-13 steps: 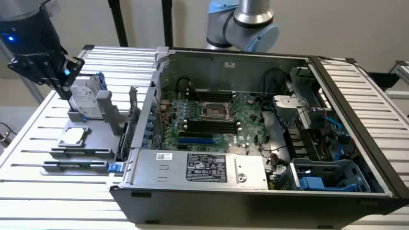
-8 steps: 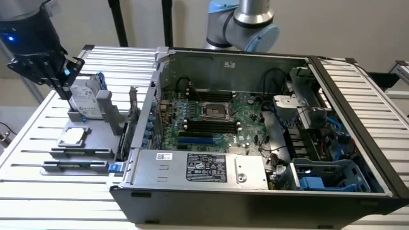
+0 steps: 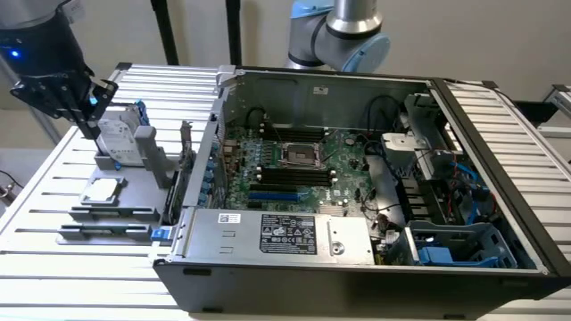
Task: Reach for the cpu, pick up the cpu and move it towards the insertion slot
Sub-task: 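Pick up the cpu and move it towards the insertion slot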
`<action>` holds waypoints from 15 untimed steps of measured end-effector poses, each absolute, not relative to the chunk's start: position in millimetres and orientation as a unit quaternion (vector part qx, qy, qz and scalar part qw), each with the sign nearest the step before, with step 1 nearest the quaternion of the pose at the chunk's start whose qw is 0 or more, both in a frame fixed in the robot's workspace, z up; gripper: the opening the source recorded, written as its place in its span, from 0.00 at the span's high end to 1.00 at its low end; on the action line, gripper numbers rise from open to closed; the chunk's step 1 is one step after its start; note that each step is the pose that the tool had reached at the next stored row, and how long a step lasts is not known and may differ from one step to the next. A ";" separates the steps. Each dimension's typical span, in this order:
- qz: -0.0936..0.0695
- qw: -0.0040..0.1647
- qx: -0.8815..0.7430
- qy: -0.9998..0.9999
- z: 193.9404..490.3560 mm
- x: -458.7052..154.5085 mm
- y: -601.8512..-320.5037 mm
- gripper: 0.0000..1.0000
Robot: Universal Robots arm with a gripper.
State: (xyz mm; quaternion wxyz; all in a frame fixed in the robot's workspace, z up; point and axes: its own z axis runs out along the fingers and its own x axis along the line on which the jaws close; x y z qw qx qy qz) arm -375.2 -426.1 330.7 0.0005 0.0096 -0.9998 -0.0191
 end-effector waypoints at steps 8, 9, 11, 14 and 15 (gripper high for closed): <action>-0.019 0.000 0.010 -1.000 330.1 -397.7 -426.0 0.89; -0.019 0.000 0.010 -1.000 330.1 -400.2 -426.0 0.89; -0.019 0.001 0.010 -1.000 330.1 -404.0 -426.0 0.89; -0.018 0.000 0.010 -1.000 330.0 -405.5 -426.0 0.89; -0.018 0.001 0.010 -1.000 330.1 -406.1 -426.0 0.89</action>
